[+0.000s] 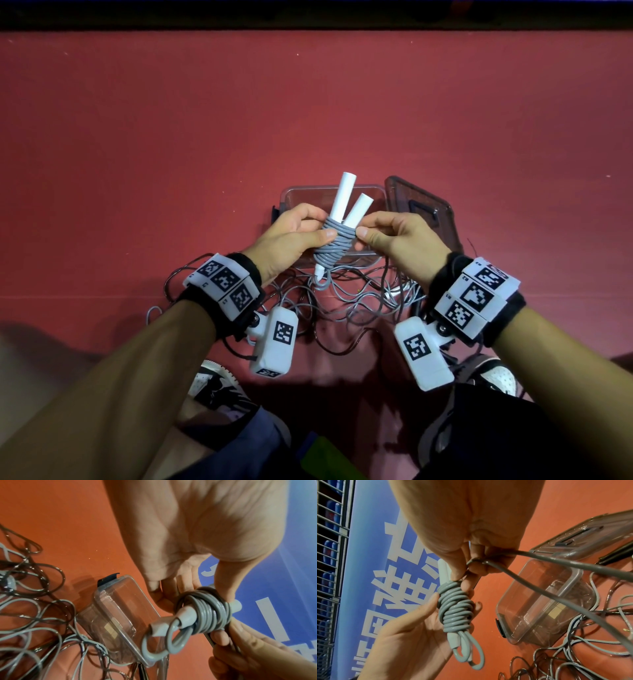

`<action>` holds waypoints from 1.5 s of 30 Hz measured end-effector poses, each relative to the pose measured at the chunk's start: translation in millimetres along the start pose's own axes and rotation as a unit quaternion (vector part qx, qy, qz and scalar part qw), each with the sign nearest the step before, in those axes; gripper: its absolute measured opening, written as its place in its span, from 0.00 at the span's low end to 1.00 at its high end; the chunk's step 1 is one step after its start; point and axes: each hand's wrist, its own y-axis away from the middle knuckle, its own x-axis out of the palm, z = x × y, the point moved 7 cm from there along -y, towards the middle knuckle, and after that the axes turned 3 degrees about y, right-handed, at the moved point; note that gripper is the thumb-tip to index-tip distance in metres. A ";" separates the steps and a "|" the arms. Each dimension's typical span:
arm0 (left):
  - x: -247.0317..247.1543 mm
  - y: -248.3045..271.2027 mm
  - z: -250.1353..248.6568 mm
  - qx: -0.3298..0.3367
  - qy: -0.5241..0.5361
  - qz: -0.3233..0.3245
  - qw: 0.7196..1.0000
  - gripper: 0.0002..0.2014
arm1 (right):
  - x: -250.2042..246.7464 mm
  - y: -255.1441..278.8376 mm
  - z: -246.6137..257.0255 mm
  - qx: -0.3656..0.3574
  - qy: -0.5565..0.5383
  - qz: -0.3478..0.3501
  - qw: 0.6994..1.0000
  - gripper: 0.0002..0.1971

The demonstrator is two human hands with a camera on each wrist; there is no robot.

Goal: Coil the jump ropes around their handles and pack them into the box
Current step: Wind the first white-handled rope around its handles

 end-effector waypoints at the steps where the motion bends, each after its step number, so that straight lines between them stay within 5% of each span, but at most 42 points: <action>1: 0.5 0.7 -0.8 -0.001 -0.003 0.001 1.000 0.12 | 0.5 0.4 -0.4 0.002 0.002 -0.001 1.000 0.06; 8: 7.8 5.9 -2.8 0.003 -0.055 0.009 0.998 0.35 | 8.7 6.5 9.2 -0.029 0.012 -0.006 0.999 0.06; 19: -3.7 5.1 -9.7 0.027 -0.091 -0.062 0.994 0.21 | 2.4 4.5 6.1 -0.023 0.063 -0.026 0.997 0.11; 24: -4.2 3.5 -4.3 -0.001 -0.061 -0.042 0.997 0.14 | 0.1 2.1 4.6 -0.014 0.027 -0.041 0.999 0.05; 34: -0.3 3.0 -4.1 0.011 -0.051 -0.013 0.999 0.13 | 0.9 1.9 3.0 -0.037 0.137 -0.031 0.989 0.12; 40: 3.3 1.9 -6.9 0.028 -0.142 -0.018 0.989 0.33 | 7.7 4.4 2.0 -0.050 0.172 -0.020 0.984 0.15; 45: -2.4 1.1 -7.5 0.038 -0.138 -0.040 0.989 0.20 | 10.1 5.0 6.2 -0.032 0.169 0.001 0.985 0.11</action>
